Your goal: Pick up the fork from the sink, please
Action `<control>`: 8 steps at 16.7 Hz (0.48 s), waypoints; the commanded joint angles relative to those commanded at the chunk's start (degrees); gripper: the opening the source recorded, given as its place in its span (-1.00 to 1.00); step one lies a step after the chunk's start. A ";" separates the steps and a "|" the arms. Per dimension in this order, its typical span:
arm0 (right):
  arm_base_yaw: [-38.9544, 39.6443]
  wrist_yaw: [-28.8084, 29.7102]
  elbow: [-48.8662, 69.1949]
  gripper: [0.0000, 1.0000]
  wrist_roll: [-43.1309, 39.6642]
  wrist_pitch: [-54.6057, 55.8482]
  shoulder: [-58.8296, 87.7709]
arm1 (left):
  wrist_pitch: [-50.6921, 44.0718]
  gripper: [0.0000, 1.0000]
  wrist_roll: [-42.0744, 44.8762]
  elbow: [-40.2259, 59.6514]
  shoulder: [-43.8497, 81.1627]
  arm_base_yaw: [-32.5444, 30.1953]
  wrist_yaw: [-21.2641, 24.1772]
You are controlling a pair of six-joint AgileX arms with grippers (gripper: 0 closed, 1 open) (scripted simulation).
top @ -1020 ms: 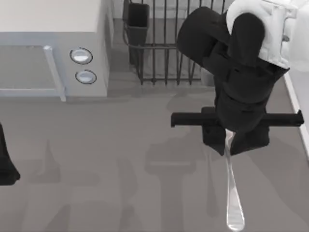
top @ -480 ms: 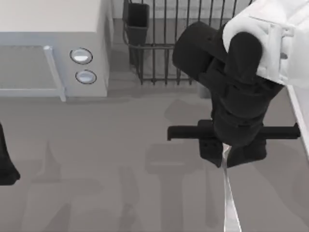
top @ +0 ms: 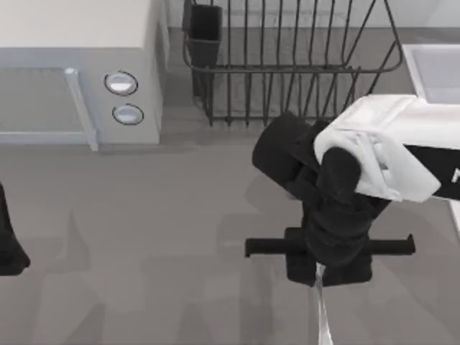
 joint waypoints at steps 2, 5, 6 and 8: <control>0.07 -0.03 -1.37 -1.00 0.02 1.44 0.33 | 0.00 1.00 0.00 0.00 0.00 0.00 0.00; 0.07 -0.03 -1.37 -1.00 0.02 1.44 0.33 | 0.00 1.00 0.00 0.00 0.00 0.00 0.00; 0.07 -0.03 -1.37 -0.85 0.02 1.44 0.33 | 0.00 1.00 0.00 0.00 0.00 0.00 0.00; 0.07 -0.03 -1.37 -0.55 0.02 1.44 0.33 | 0.00 1.00 0.00 0.00 0.00 0.00 0.00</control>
